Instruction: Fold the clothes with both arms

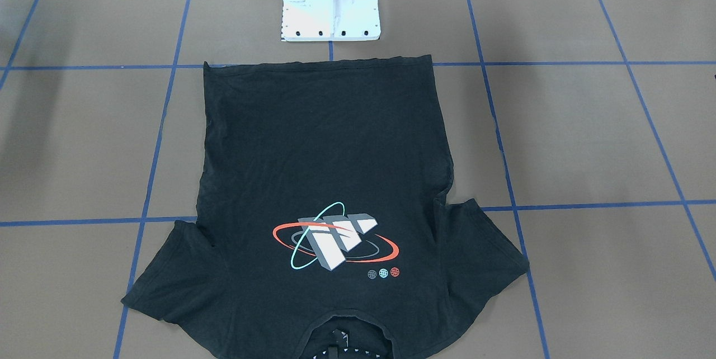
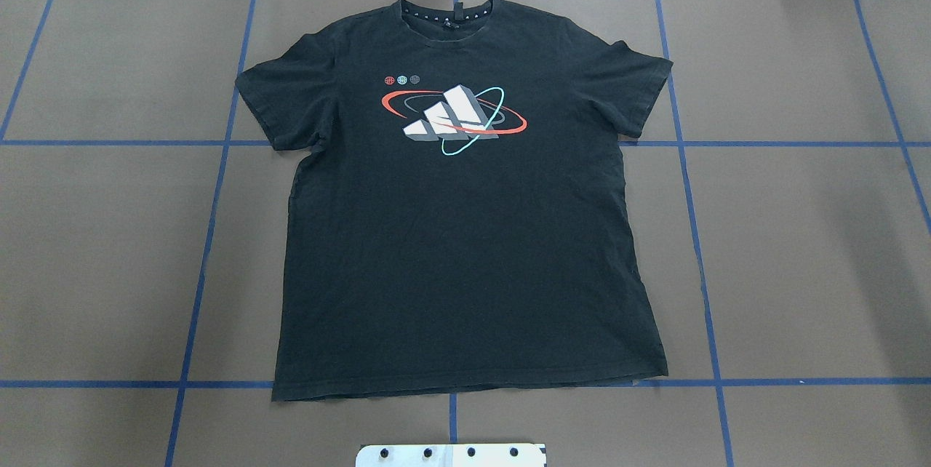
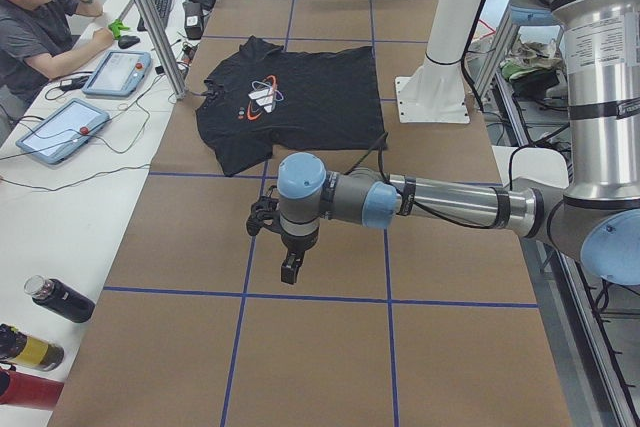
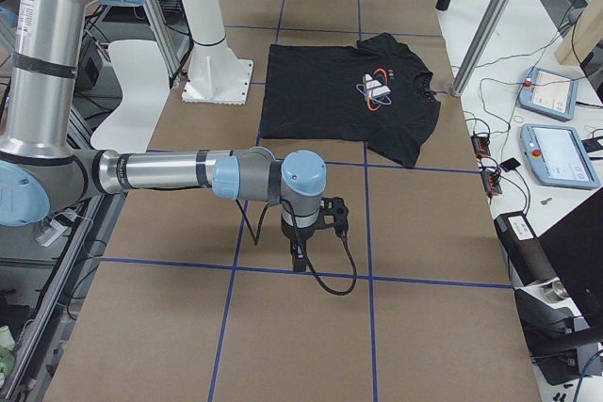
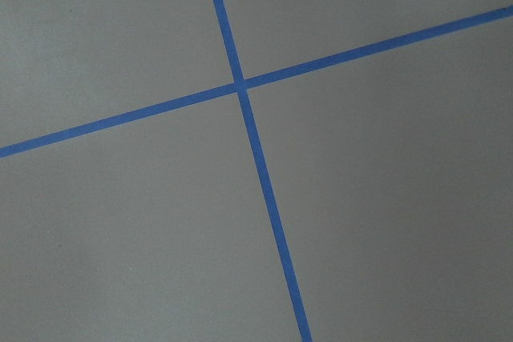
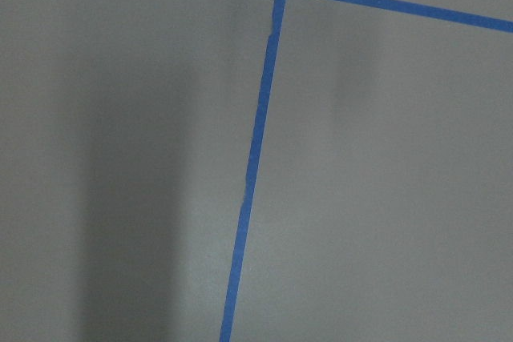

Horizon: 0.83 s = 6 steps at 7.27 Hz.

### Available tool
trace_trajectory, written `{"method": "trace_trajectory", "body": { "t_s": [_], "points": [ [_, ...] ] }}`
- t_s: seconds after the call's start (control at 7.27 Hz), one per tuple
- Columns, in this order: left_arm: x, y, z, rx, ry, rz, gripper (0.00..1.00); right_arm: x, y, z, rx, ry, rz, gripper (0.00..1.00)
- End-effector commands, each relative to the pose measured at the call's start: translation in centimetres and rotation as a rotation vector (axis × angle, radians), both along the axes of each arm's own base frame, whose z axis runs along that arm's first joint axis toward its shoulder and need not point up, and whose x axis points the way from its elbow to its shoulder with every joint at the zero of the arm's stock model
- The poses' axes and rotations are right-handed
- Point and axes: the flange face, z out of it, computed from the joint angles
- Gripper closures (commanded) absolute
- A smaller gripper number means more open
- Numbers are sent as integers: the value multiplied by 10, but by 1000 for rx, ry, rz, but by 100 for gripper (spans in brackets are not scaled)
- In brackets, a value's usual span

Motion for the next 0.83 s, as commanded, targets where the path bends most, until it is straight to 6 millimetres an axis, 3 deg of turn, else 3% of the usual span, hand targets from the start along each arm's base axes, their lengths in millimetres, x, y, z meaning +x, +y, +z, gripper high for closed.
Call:
{"method": "trace_trajectory", "body": {
  "t_s": [0.0,0.41,0.69],
  "points": [
    [0,0,0,1,0,2,0,0,0,0,0,1,1,0],
    [0,-2,-12,50,0,2,0,0,-2,-8,21,-2,-5,0],
    [1,-3,-16,86,4,5,0,-5,-16,-18,46,-3,-15,0]
  ]
}}
